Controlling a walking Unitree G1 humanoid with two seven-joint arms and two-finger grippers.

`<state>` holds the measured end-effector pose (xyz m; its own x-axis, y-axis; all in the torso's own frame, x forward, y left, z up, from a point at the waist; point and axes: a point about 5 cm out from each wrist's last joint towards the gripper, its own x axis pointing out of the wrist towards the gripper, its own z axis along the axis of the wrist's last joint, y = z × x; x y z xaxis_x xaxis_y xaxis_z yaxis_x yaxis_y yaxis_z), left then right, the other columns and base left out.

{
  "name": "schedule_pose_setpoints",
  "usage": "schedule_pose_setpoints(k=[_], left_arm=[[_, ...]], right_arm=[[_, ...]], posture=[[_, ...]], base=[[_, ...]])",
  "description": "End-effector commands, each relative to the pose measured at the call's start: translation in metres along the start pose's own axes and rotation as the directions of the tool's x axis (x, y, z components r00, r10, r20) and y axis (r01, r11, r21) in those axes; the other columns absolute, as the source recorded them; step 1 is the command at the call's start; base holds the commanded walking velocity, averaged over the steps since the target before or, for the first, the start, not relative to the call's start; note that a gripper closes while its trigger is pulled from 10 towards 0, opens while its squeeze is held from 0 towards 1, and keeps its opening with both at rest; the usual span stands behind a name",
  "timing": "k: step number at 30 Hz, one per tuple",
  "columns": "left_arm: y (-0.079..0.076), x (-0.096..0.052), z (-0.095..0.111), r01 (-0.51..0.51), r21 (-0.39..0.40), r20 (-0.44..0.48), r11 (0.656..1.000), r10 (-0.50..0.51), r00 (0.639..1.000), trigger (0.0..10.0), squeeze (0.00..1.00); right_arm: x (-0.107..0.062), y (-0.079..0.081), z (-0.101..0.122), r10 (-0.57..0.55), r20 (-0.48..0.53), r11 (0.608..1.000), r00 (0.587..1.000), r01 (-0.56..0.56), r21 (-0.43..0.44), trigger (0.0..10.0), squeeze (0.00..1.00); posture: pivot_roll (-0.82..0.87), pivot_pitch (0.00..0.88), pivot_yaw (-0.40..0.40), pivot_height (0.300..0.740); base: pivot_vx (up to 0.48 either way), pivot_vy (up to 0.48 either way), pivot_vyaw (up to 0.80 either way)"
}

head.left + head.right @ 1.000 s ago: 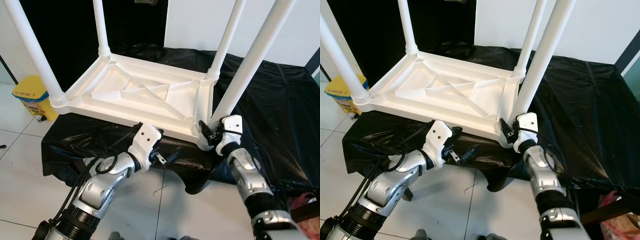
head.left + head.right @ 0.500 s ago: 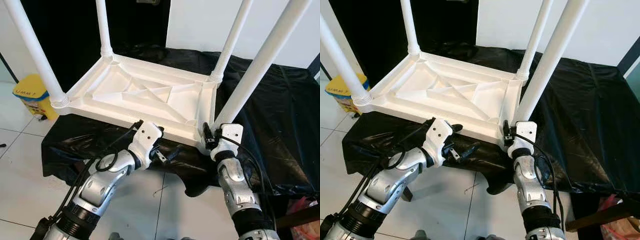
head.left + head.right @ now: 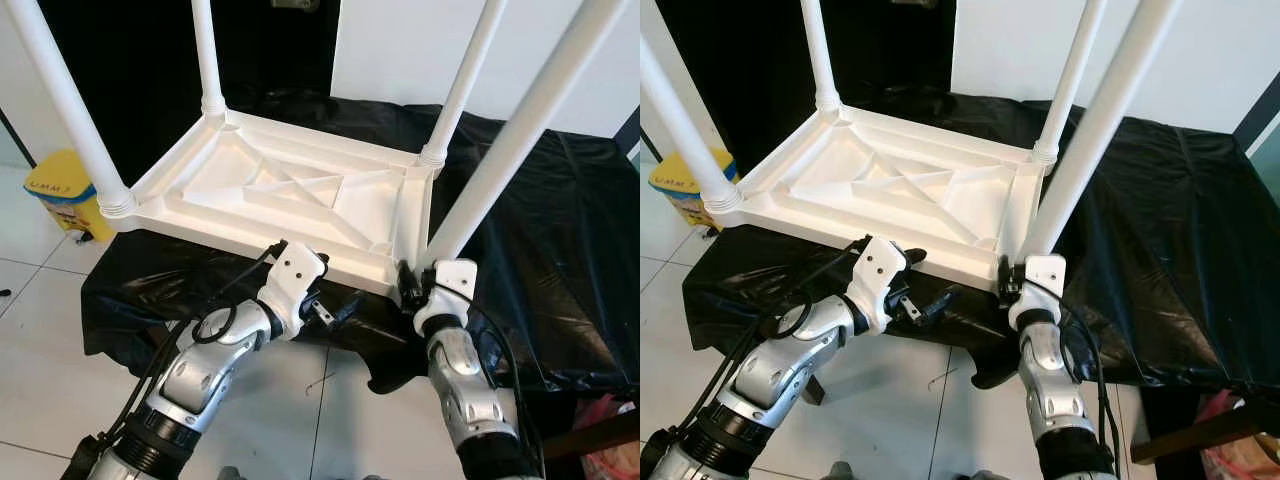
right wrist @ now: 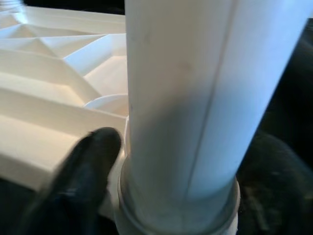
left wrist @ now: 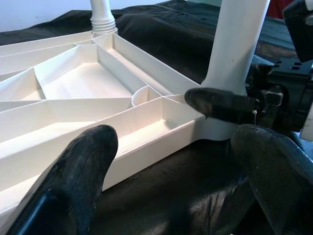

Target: Building children table

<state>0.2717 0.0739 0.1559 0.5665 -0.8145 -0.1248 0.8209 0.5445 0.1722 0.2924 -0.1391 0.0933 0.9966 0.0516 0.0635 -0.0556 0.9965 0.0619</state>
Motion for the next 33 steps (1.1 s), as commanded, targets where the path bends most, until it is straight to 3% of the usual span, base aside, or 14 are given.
schedule_pose_setpoints(k=[1, 3, 7, 8, 9, 10, 17, 28, 29, 30, 33], left_arm=[[-0.005, 0.001, 0.001, 0.063, 0.022, 0.003, 0.998, -0.063, 0.998, 10.0, 0.0], [-0.005, 0.001, 0.001, 0.063, 0.022, 0.003, 0.998, -0.063, 0.998, 10.0, 0.0], [-0.003, 0.001, 0.001, 0.059, 0.026, 0.002, 0.998, -0.059, 0.998, 10.0, 0.0], [-0.003, 0.001, 0.0, 0.058, 0.028, 0.002, 0.998, -0.058, 0.998, 10.0, 0.0], [-0.003, 0.0, 0.0, 0.058, 0.03, 0.001, 0.998, -0.058, 0.998, 10.0, 0.0], [-0.004, 0.001, -0.001, 0.058, 0.032, 0.0, 0.998, -0.058, 0.998, 10.0, 0.0], [-0.005, 0.003, -0.004, 0.06, 0.031, -0.007, 0.998, -0.06, 0.998, 10.0, 0.0], [-0.006, 0.005, -0.004, 0.07, 0.019, -0.006, 0.997, -0.07, 0.998, 10.0, 0.0], [-0.006, 0.005, -0.004, 0.066, 0.018, -0.004, 0.998, -0.066, 0.998, 10.0, 0.0], [-0.006, 0.005, -0.004, 0.065, 0.016, -0.001, 0.998, -0.065, 0.998, 10.0, 0.0], [-0.006, 0.004, -0.003, 0.059, 0.027, 0.005, 0.998, -0.059, 0.998, 10.0, 0.0]], right_arm=[[-0.002, -0.006, 0.002, 0.041, 0.01, 0.999, 0.999, -0.041, 0.004, 10.0, 1.0], [-0.002, -0.006, 0.002, 0.041, 0.01, 0.999, 0.999, -0.041, 0.004, 10.0, 1.0], [-0.001, -0.023, 0.008, 0.163, 0.015, 0.986, 0.987, -0.162, -0.038, 10.0, 1.0], [-0.001, -0.026, 0.01, 0.203, 0.013, 0.978, 0.979, -0.202, -0.052, 10.0, 0.85], [0.0, -0.028, 0.012, 0.245, 0.011, 0.968, 0.969, -0.244, -0.059, 10.0, 0.85], [0.0, -0.027, 0.012, 0.297, 0.002, 0.952, 0.955, -0.297, -0.07, 10.0, 0.0], [0.011, -0.031, 0.015, 0.433, -0.033, 0.889, 0.901, -0.432, -0.149, 10.0, 0.0], [0.036, -0.028, 0.021, 0.496, -0.071, 0.846, 0.866, -0.5, -0.183, 10.0, 0.0], [0.037, -0.028, 0.019, 0.495, -0.083, 0.845, 0.865, -0.501, -0.186, 1.6, 0.0], [0.038, -0.028, 0.017, 0.496, -0.092, 0.844, 0.864, -0.504, -0.184, 0.0, 0.0], [0.038, -0.027, 0.013, 0.504, -0.104, 0.841, 0.858, -0.514, -0.168, 0.0, 0.0]], posture=[[0.06, 0.042, -0.095, 0.74], [0.06, 0.042, -0.095, 0.74], [0.05, 0.044, -0.093, 0.74], [0.05, 0.047, -0.09, 0.74], [0.05, 0.048, -0.088, 0.74], [0.04, 0.052, -0.086, 0.74], [0.04, 0.057, -0.081, 0.74], [0.05, 0.056, -0.079, 0.74], [0.05, 0.058, -0.086, 0.74], [0.06, 0.059, -0.087, 0.74], [0.06, 0.061, -0.088, 0.74]], base=[[0.0, 0.0, 0.0], [0.0, 0.0, 0.0], [0.0, 0.0, 0.0], [0.0, 0.0, 0.0], [0.0, 0.0, 0.0], [0.0, 0.0, 0.0], [0.0, 0.0, 0.0], [0.0, 0.0, 0.0], [0.0, 0.0, 0.0], [0.0, 0.0, 0.0], [0.0, 0.0, 0.0]])
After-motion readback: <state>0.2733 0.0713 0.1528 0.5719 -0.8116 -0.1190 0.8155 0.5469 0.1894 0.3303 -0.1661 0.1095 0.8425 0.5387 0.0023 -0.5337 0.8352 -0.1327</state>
